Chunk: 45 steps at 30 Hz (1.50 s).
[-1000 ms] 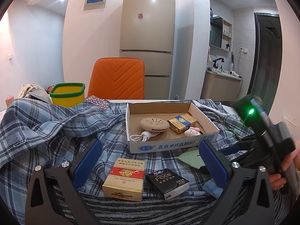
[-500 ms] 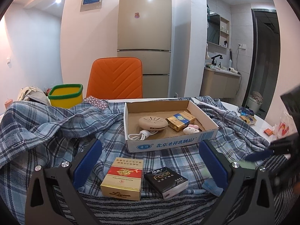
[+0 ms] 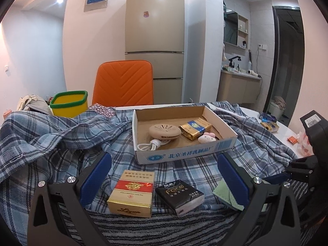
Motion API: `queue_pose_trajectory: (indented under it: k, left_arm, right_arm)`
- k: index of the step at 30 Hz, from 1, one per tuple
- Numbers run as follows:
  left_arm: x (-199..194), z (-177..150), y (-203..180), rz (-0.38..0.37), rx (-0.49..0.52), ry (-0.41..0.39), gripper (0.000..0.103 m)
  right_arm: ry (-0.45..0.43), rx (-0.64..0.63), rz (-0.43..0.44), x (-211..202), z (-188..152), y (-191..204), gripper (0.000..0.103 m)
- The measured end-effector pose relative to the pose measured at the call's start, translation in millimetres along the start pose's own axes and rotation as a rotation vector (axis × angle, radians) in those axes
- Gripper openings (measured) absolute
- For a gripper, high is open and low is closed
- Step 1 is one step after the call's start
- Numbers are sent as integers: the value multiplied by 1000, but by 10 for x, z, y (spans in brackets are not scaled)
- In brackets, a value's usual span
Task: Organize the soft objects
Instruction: 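Lower the right tool and grasp the mint-green felt pouch, then grasp the black Face tissue pack with the left tool while the right tool lifts the pouch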
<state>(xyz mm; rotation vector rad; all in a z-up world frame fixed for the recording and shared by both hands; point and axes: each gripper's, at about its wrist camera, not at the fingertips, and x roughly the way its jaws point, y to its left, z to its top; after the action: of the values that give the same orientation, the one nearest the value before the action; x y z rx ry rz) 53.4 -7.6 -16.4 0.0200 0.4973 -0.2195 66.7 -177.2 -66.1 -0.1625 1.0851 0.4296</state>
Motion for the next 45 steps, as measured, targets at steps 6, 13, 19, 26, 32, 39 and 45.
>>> queue_pose_trajectory:
  k: [6, 13, 19, 26, 32, 39, 45]
  left_arm:
    - [-6, -4, -14, 4, 1, 1, 103]
    - [-10, -2, -6, 3, -2, 4, 103]
    - [4, -11, -55, 76, -13, 93, 103]
    - [187, -90, -226, 76, -14, 295, 83]
    - [504, -78, -166, 3, -145, 511, 81]
    - [696, -20, 6, -6, -267, 638, 80]
    - [644, 39, 28, -57, -323, 622, 76]
  right_arm:
    - [-19, -99, -127, 30, -23, 206, 80]
    - [-130, -60, -208, -182, 17, 167, 74]
    - [-420, 69, -307, -578, -8, 60, 74]
    - [-656, 199, -394, -740, -130, -4, 74]
    - [-681, 218, -404, -796, -198, -11, 74]
    - [-671, 266, -374, -816, -255, -126, 74]
    - [-673, 256, -374, -809, -261, -117, 74]
